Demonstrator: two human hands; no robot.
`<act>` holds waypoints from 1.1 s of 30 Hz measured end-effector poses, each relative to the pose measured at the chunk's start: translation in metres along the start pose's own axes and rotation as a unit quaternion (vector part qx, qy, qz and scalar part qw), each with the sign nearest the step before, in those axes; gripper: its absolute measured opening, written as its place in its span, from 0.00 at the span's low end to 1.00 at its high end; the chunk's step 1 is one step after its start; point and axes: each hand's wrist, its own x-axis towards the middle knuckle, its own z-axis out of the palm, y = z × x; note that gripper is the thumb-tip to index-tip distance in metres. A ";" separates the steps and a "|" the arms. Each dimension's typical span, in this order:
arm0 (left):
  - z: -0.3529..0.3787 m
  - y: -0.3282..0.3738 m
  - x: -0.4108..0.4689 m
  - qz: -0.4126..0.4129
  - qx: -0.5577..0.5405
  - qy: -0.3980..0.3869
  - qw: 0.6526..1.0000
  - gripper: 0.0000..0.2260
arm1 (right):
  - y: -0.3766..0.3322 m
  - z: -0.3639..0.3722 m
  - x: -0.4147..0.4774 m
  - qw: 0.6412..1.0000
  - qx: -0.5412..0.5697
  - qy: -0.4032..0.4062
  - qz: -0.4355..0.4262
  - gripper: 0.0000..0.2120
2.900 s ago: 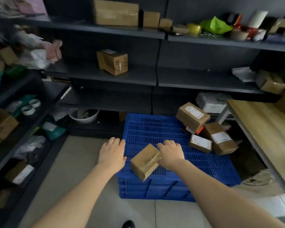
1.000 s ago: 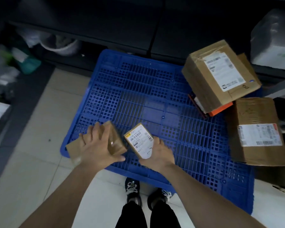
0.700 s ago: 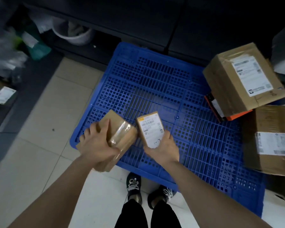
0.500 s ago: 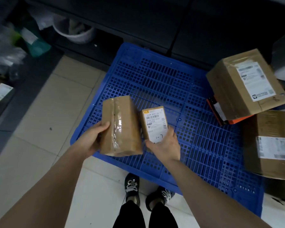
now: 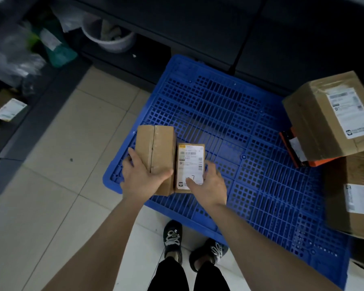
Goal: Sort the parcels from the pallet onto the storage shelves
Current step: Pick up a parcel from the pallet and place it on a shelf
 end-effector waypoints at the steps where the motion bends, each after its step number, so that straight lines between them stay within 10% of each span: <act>1: -0.001 0.000 0.000 0.003 -0.024 -0.002 1.000 0.60 | -0.001 0.002 0.000 1.000 -0.006 -0.007 -0.014 0.35; 8: -0.020 -0.015 0.004 -0.007 -0.200 -0.015 0.980 0.44 | -0.007 0.014 0.008 1.000 -0.002 -0.002 0.021 0.41; 11: -0.025 -0.022 0.004 -0.084 -0.427 -0.131 0.891 0.19 | -0.002 0.019 0.010 0.999 0.016 -0.014 0.043 0.47; 13: -0.021 -0.021 0.007 -0.086 -0.418 -0.088 0.900 0.09 | 0.001 0.022 0.009 0.998 0.013 -0.018 0.052 0.48; 18: -0.010 -0.021 0.008 0.063 -0.107 0.115 0.986 0.24 | 0.007 0.023 0.014 0.995 0.018 -0.045 0.087 0.42; 25: 0.014 -0.008 -0.003 0.016 0.139 0.008 0.990 0.67 | 0.008 0.030 0.012 0.984 0.153 -0.034 0.088 0.35; 33: -0.010 -0.023 0.004 -0.002 -0.003 0.036 0.999 0.61 | -0.009 0.029 0.003 0.949 0.307 -0.037 0.054 0.28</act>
